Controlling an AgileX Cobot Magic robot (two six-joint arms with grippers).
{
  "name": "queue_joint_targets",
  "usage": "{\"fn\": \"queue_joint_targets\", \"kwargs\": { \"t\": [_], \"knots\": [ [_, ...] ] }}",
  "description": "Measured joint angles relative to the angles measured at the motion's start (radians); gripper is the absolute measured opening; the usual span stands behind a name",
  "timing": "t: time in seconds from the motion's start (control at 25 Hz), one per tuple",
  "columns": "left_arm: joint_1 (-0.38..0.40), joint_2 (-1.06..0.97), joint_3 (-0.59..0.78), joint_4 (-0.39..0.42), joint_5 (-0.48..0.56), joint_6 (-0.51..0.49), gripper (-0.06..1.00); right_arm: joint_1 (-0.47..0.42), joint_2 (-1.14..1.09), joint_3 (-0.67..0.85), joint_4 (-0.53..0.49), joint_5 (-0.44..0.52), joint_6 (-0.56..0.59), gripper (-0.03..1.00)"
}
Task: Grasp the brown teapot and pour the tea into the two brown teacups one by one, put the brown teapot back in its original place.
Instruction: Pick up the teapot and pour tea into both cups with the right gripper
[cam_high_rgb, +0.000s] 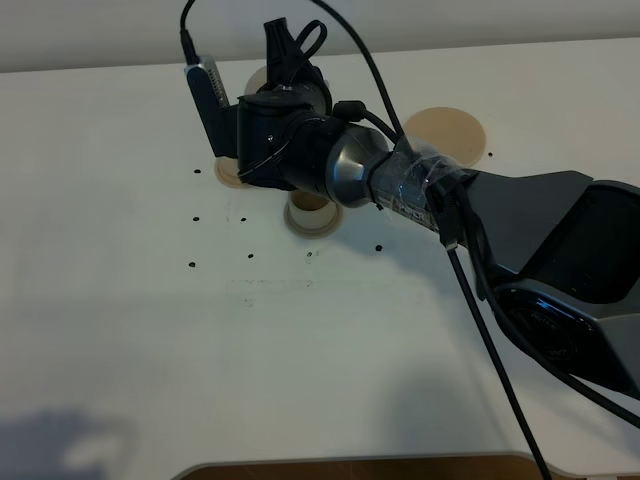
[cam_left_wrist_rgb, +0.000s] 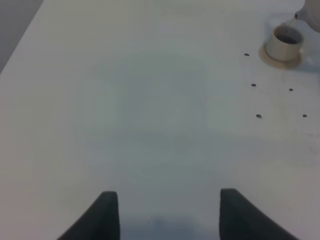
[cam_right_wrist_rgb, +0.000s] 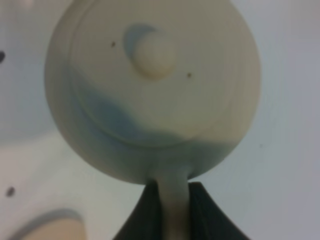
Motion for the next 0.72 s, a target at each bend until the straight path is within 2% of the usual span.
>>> {"fn": "queue_joint_targets", "kwargs": {
  "t": [0.12, 0.52, 0.72],
  "knots": [
    [0.0, 0.0, 0.0, 0.0, 0.0, 0.0, 0.49, 0.0, 0.0, 0.0, 0.036, 0.014, 0.034, 0.11],
    [0.0, 0.0, 0.0, 0.0, 0.0, 0.002, 0.49, 0.0, -0.003, 0.0, 0.226, 0.085, 0.047, 0.11],
    [0.0, 0.0, 0.0, 0.0, 0.0, 0.001, 0.49, -0.031, -0.048, 0.0, 0.331, 0.085, 0.084, 0.11]
  ]
}}
